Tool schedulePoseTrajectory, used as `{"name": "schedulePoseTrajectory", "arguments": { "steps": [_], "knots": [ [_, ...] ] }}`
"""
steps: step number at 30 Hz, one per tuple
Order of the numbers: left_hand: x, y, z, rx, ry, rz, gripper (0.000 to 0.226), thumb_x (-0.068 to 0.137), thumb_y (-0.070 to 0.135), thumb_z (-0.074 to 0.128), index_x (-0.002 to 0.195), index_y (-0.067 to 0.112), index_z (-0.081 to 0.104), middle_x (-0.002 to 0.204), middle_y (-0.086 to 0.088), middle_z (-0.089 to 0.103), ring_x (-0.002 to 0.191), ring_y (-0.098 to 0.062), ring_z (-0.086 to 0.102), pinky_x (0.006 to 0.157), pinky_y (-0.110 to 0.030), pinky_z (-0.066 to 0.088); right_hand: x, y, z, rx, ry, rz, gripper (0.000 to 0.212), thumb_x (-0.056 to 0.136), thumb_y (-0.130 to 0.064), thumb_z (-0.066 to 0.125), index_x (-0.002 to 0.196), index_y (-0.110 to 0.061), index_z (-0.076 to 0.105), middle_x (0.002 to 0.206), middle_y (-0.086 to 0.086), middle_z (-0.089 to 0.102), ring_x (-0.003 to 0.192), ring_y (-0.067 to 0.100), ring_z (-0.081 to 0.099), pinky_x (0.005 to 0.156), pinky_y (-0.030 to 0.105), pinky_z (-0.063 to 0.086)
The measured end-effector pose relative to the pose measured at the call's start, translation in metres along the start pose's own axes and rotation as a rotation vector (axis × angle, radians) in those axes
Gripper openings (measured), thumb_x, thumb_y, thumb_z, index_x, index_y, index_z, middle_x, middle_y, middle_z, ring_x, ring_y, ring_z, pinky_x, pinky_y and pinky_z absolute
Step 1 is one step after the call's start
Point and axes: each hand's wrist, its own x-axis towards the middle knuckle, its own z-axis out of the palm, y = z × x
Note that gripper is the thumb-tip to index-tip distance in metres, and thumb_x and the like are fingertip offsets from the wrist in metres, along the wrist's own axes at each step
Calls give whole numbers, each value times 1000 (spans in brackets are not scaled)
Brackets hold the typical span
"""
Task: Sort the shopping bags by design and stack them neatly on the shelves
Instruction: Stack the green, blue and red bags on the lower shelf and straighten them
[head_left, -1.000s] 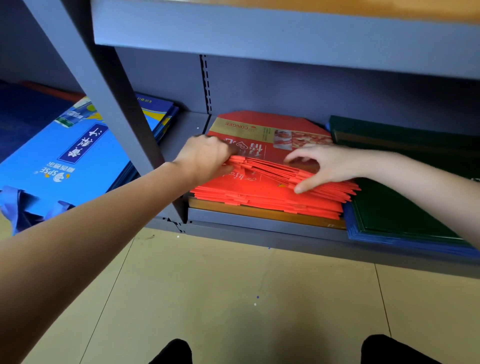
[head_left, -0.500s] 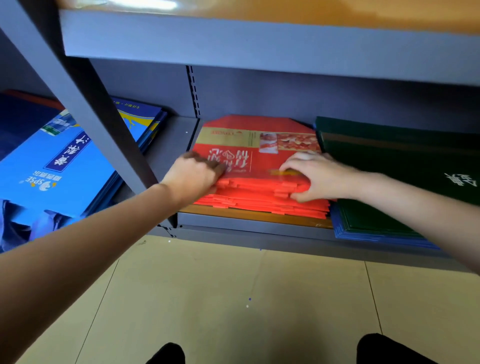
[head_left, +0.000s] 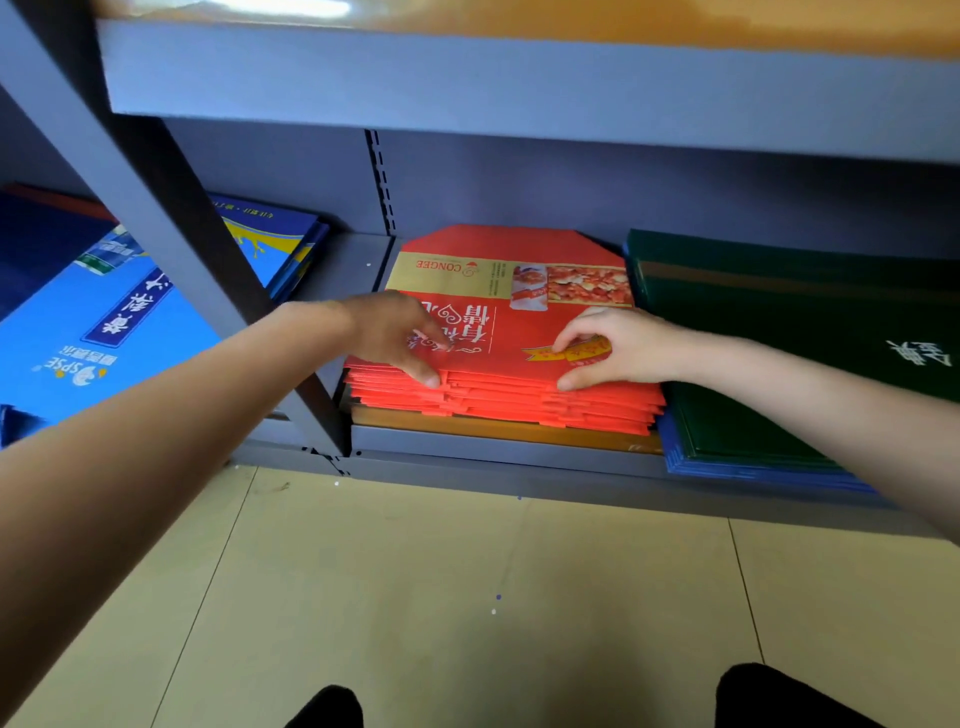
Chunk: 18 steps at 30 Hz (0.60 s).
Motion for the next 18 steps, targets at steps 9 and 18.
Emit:
{"name": "schedulePoseTrajectory", "arguments": {
  "steps": [9, 18],
  "knots": [
    [-8, 10, 2, 414, 185, 62, 34, 95, 40, 49, 114, 18, 66, 107, -6, 68, 98, -25, 62, 84, -35, 50, 3, -9, 6, -77, -5, -27, 49, 74, -51, 70, 115, -25, 60, 123, -5, 54, 116, 14, 48, 102, 34, 38],
    [-10, 14, 46, 762, 213, 51, 21, 100, 23, 39, 110, 18, 58, 102, 2, 65, 87, -18, 64, 71, -30, 50, -6, -15, 26, -184, -116, 55, 85, 73, -58, 68, 143, -29, 30, 149, -5, 21, 138, 24, 16, 112, 46, 22]
  ]
}}
